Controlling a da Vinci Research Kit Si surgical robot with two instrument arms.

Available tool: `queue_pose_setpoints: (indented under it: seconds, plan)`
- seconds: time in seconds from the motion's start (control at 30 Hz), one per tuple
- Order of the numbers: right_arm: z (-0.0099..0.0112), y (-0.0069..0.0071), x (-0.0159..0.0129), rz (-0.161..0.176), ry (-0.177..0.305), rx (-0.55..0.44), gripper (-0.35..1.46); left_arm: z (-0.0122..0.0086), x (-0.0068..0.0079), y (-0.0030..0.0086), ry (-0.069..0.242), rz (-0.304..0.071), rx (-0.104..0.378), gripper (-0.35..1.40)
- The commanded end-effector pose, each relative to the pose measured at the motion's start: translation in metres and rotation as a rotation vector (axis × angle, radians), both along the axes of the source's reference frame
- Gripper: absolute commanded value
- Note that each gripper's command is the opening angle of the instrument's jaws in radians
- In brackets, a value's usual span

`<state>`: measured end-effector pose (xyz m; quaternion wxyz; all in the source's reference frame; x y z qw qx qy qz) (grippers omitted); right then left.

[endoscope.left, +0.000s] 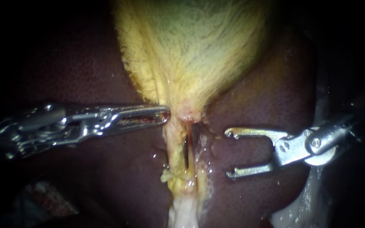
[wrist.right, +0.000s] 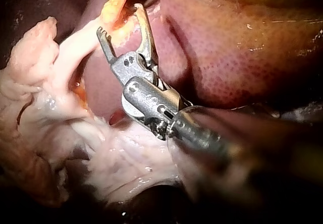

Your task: Going back first clip left tube

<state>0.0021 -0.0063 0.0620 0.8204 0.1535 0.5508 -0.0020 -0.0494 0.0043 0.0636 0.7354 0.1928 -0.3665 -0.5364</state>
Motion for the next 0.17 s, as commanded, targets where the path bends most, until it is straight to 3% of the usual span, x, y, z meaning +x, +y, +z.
queue_pose_setpoints:
  seconds: [0.03,0.17]
  plan:
    - [0.0,0.0,0.0,0.0,0.0,0.0,0.6,0.0,0.0,0.0,0.001,0.0,0.0,-0.35]
    - [0.0,0.0,0.0,0.0,0.0,0.0,0.6,0.0,0.0001,0.0,0.0,0.0,0.0,-0.35]
